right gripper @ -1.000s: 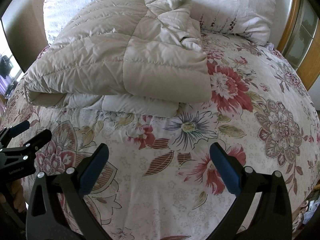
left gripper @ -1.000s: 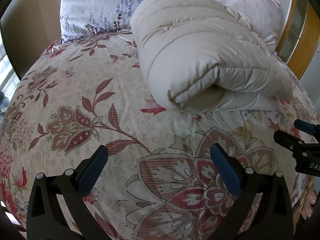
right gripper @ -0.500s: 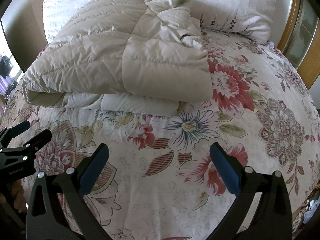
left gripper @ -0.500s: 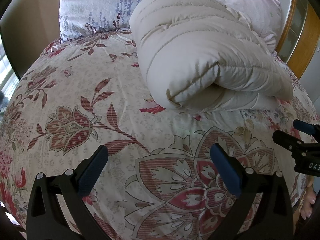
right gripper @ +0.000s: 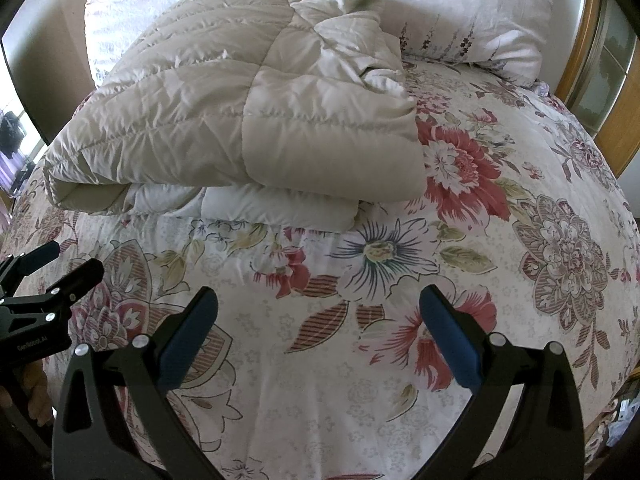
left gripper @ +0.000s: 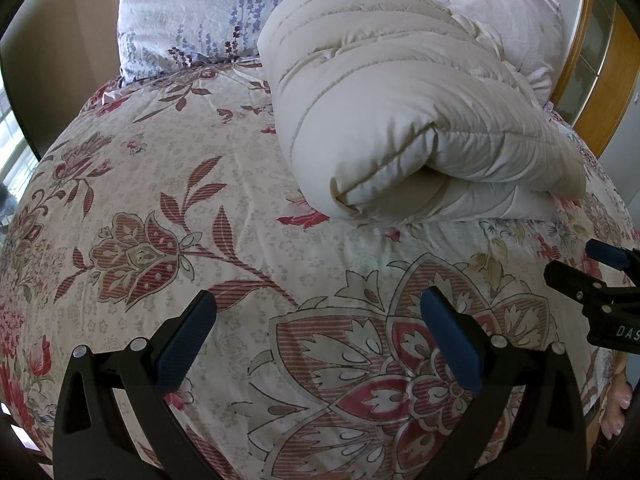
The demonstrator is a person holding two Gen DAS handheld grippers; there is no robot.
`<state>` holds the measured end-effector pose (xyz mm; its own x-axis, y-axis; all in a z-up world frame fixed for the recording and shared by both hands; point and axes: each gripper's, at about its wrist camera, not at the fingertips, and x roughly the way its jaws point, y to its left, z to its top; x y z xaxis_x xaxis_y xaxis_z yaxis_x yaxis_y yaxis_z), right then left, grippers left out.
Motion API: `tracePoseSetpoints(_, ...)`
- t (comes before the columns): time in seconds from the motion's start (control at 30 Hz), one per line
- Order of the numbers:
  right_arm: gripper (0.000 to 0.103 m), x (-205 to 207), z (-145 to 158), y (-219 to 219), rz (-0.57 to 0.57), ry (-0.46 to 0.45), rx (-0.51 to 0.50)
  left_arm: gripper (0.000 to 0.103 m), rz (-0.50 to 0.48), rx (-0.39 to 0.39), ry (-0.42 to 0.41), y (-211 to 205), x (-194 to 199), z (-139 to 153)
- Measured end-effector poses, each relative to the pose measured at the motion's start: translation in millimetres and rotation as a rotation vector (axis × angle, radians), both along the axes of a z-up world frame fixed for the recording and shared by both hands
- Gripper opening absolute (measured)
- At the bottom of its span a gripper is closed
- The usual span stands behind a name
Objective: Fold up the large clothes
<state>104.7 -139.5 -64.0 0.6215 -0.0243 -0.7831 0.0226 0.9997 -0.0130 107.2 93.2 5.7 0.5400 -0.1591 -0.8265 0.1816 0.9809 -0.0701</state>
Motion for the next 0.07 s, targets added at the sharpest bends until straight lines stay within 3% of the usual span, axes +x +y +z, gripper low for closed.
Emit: tracePoseSetpoints(0.07,0.101,0.1,0.1,-0.1,0.0,0.0,0.0,0.102,0.0,0.0,0.001,0.5,0.5,0.2)
